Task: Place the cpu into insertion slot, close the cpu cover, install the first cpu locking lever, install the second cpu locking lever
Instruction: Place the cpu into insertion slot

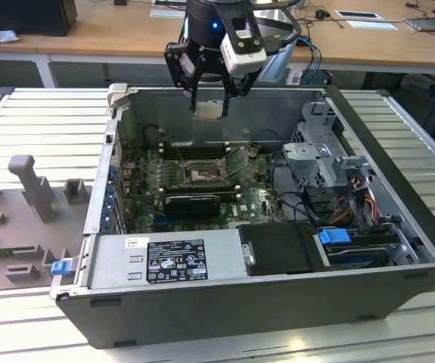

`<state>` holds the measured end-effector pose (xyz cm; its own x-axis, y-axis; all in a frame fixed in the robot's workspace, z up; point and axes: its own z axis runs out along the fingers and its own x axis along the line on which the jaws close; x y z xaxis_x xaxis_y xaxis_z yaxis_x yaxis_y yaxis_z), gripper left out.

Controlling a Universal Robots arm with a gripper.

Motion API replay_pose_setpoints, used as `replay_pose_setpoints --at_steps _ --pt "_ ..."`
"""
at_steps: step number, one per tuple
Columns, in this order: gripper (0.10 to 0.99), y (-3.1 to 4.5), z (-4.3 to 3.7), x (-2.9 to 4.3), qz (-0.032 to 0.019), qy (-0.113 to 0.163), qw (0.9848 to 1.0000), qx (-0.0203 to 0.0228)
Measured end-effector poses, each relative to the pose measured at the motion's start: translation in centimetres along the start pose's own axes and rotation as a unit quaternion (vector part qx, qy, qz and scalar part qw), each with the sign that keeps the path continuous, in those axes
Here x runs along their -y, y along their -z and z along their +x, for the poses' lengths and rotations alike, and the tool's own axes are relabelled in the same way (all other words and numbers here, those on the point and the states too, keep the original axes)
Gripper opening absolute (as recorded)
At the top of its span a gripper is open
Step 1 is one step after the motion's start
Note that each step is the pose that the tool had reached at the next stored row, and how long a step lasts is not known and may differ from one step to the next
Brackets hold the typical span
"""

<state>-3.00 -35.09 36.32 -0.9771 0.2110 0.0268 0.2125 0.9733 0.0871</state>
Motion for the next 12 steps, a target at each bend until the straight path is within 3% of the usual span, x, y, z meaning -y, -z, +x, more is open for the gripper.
replay_pose_setpoints --at_steps 12 --pt "0.537 0.00 0.00 0.00 -0.0012 -0.045 0.9990 0.0039"
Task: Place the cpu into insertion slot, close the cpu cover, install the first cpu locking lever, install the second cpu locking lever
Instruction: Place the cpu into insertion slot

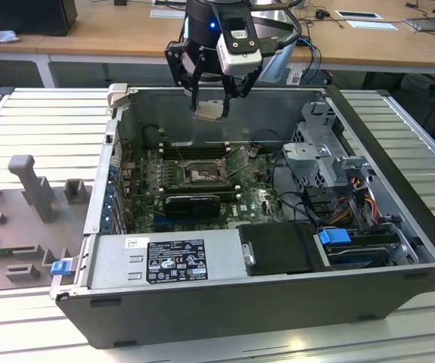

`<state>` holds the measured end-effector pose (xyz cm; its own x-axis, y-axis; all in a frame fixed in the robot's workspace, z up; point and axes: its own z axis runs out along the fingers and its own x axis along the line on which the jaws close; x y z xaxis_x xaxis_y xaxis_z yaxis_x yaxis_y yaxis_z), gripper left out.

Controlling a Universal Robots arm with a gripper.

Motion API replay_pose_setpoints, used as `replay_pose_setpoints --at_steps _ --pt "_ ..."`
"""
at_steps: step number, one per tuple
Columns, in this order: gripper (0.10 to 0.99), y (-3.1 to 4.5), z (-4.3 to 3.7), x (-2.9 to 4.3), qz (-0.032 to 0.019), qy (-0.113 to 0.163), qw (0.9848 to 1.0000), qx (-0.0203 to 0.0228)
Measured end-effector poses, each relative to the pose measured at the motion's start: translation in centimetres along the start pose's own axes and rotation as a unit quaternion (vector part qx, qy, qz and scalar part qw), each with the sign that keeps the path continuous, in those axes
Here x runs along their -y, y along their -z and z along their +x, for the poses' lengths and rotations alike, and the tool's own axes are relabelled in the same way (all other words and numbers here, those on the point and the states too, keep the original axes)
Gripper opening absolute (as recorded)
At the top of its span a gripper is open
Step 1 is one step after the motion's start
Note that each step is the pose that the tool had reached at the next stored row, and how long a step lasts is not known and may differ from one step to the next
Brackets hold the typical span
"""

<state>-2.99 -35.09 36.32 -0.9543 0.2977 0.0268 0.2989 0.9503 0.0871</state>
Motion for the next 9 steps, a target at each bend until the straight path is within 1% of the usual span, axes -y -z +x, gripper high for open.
replay_pose_setpoints --at_steps 9 --pt "0.537 0.00 0.00 0.00 -0.0006 -0.022 0.9997 0.0019"
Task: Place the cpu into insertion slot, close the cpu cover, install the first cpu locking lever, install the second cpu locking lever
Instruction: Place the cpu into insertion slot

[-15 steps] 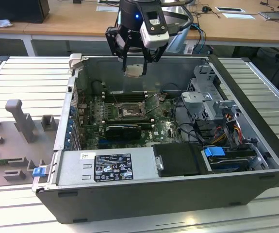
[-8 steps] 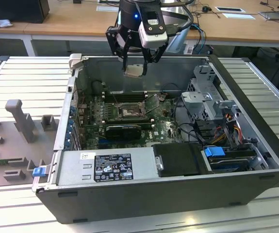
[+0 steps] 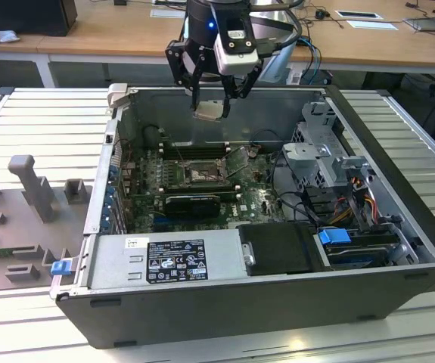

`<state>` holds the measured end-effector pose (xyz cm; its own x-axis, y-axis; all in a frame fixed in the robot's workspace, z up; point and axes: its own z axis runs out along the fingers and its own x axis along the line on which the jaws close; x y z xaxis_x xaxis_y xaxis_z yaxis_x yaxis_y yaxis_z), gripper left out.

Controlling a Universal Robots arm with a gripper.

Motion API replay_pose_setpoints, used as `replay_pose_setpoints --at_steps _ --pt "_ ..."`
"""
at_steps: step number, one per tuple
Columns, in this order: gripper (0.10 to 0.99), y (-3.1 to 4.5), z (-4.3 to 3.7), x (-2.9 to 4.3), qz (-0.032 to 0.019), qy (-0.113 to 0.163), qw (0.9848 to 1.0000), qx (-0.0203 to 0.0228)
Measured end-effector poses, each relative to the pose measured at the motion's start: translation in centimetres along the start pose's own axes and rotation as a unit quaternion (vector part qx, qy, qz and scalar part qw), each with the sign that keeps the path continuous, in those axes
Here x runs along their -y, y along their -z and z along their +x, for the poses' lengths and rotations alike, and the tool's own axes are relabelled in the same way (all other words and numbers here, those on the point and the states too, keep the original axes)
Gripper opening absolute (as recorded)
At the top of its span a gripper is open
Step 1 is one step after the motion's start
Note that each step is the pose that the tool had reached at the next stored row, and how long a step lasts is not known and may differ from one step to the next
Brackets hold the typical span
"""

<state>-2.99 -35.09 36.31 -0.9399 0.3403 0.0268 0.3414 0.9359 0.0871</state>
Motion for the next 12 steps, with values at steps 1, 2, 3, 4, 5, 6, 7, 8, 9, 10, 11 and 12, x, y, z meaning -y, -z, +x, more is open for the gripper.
replay_pose_setpoints --at_steps 1,2,3,4,5,6,7,8,9,10,11,12 --pt "0.537 0.00 0.00 0.00 -0.0001 -0.003 1.0000 0.0002" --pt "0.537 0.00 0.00 0.00 -0.0001 -0.005 1.0000 0.0004" --pt "0.537 0.00 0.00 0.00 -0.0002 -0.009 1.0000 0.0008" --pt "0.537 0.00 0.00 0.00 -0.0004 -0.013 0.9999 0.0012" --pt "0.537 0.00 0.00 0.00 -0.0004 -0.016 0.9999 0.0014" --pt "0.537 0.00 0.00 0.00 -0.0005 -0.019 0.9998 0.0017" --pt "0.537 0.00 0.00 0.00 -0.0006 -0.023 0.9997 0.0020" --pt "0.537 -0.01 0.00 0.00 -0.0007 -0.026 0.9997 0.0022" --pt "0.537 -0.01 0.00 0.00 -0.0008 -0.028 0.9996 0.0025" --pt "0.537 0.00 0.00 0.00 -0.0009 -0.032 0.9995 0.0028" --pt "0.537 0.00 0.00 0.00 -0.0010 -0.037 0.9993 0.0032" --pt "0.537 0.00 0.00 0.00 -0.0011 -0.041 0.9992 0.0036"
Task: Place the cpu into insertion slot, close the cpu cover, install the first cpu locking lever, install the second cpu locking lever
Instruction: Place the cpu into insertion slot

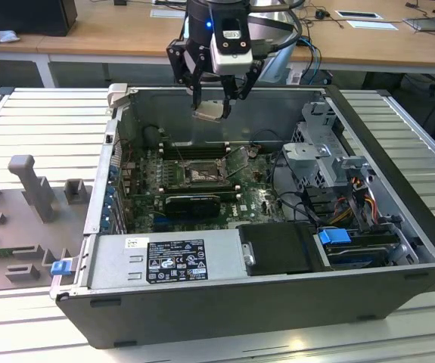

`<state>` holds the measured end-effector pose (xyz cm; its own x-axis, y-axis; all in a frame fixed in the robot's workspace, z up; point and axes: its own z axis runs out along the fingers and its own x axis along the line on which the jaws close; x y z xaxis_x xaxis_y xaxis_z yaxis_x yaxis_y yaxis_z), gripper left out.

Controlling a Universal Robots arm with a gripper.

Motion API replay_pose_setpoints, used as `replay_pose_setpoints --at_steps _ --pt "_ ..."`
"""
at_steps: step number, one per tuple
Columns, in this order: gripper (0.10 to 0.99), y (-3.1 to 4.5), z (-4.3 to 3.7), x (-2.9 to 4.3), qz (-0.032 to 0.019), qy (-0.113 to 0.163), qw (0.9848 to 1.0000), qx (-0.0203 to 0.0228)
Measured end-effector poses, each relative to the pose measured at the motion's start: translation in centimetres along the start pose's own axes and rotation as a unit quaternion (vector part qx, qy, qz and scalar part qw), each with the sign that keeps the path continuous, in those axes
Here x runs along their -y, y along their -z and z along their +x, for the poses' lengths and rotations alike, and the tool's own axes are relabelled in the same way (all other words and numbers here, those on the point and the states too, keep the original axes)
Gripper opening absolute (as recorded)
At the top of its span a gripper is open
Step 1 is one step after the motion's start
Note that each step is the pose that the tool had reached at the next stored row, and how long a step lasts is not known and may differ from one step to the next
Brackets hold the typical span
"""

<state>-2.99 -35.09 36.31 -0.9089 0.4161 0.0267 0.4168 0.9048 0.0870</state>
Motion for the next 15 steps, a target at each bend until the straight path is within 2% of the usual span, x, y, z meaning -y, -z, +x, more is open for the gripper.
replay_pose_setpoints --at_steps 15 --pt "0.537 -0.01 0.00 0.00 -0.0012 -0.043 0.9991 0.0037"
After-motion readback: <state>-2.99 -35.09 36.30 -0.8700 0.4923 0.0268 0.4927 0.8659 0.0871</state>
